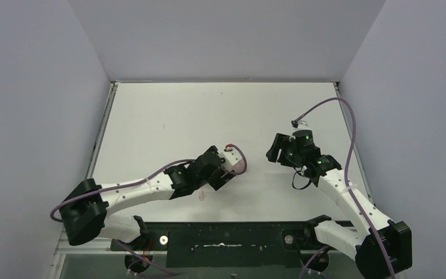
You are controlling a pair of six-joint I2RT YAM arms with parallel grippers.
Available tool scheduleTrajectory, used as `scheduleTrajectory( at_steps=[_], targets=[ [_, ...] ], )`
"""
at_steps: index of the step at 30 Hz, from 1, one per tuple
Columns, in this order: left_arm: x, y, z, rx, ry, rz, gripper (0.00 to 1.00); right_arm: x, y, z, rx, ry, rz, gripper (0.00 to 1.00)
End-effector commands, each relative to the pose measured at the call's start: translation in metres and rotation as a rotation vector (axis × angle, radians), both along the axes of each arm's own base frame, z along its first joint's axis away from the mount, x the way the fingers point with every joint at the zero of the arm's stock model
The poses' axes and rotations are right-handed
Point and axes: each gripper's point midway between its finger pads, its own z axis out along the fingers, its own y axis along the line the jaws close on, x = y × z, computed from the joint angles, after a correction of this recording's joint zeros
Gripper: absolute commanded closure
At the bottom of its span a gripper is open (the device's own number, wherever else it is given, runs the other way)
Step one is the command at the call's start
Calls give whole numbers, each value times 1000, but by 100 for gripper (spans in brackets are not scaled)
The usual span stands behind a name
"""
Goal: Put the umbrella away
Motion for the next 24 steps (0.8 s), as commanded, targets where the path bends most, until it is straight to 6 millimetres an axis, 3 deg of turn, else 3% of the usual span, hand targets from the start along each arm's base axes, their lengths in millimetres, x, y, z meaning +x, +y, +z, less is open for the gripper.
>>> scheduleTrajectory(
  at_steps=[1,5,10,14,18,24],
  targets=[
    [9,17,46,-227,9,171,28,21,9,22,2,-72,49,34],
    [17,62,50,-366,105,459,29,35,18,17,-10,-70,103,34],
    [8,99,20,-411,235,709,43,55,30,2,-82,-11,168,40],
    [-1,97,-3,-390,337,754,52,67,39,-15,-203,66,238,45],
    [-7,86,-23,-359,422,758,71,75,48,-33,-306,129,301,51],
    [-12,85,-50,-329,473,803,91,78,57,-60,-366,207,369,77]
  ],
)
